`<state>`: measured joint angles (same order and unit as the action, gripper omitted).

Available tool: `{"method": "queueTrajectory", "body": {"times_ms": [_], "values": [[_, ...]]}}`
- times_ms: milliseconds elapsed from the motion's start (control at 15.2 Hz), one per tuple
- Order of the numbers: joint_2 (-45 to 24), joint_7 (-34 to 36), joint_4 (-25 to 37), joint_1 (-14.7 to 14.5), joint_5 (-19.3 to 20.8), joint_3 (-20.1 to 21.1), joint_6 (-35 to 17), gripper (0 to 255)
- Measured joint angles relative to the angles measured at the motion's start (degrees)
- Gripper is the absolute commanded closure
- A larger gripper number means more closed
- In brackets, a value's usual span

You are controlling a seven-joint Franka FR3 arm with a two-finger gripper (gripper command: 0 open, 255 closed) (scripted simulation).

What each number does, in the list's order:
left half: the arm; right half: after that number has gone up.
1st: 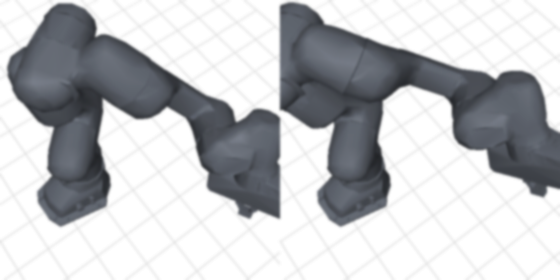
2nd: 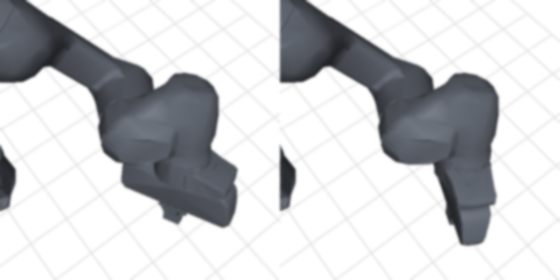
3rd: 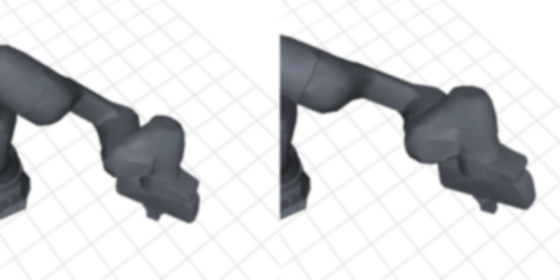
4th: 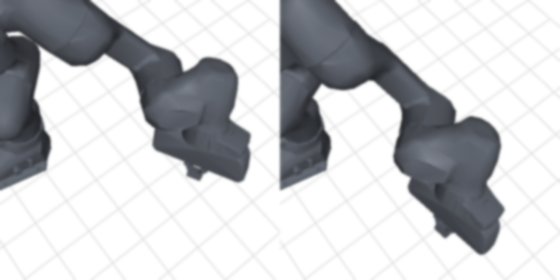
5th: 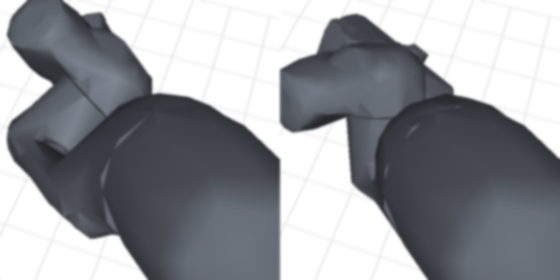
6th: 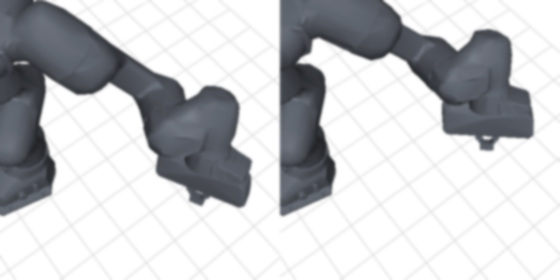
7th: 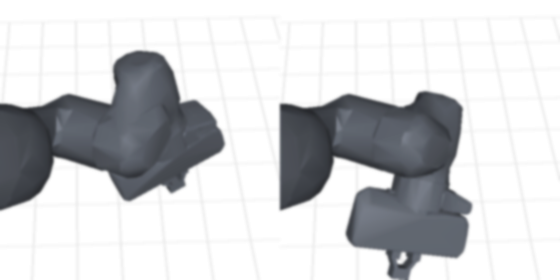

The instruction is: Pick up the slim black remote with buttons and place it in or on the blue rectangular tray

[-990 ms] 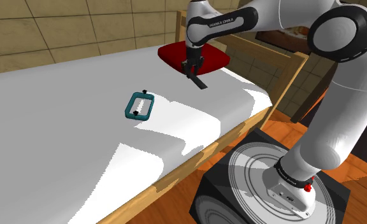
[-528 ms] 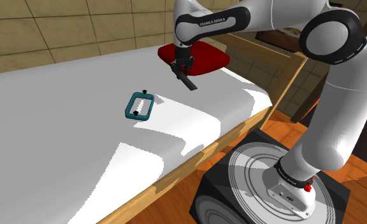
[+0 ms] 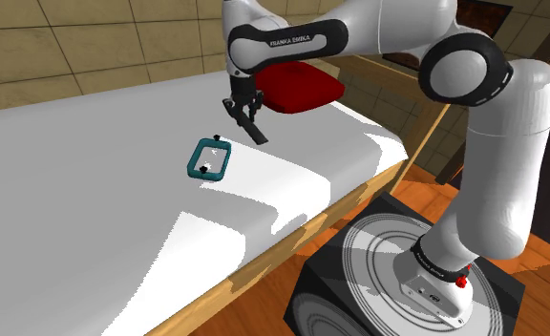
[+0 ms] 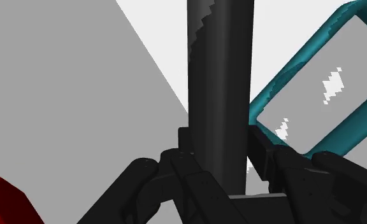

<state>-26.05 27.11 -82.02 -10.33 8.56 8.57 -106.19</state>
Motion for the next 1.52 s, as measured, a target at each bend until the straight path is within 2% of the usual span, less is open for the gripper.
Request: {"method": "queueTrajectory", "body": {"times_ms": [528, 594, 726, 1386, 1518], "values": [[-15.31, 6.84, 24.19, -8.39, 1.99, 0.95, 9.57, 255], [-19.44, 7.45, 30.98, -10.05, 2.35, 0.84, 12.13, 255], [-22.33, 7.96, 35.27, -11.16, 2.54, 0.74, 13.68, 255], [-22.1, 9.23, 27.22, -10.77, 2.75, 0.8, 6.05, 255], [-22.16, 9.24, 27.05, -10.74, 2.76, 0.79, 5.8, 255]]}}
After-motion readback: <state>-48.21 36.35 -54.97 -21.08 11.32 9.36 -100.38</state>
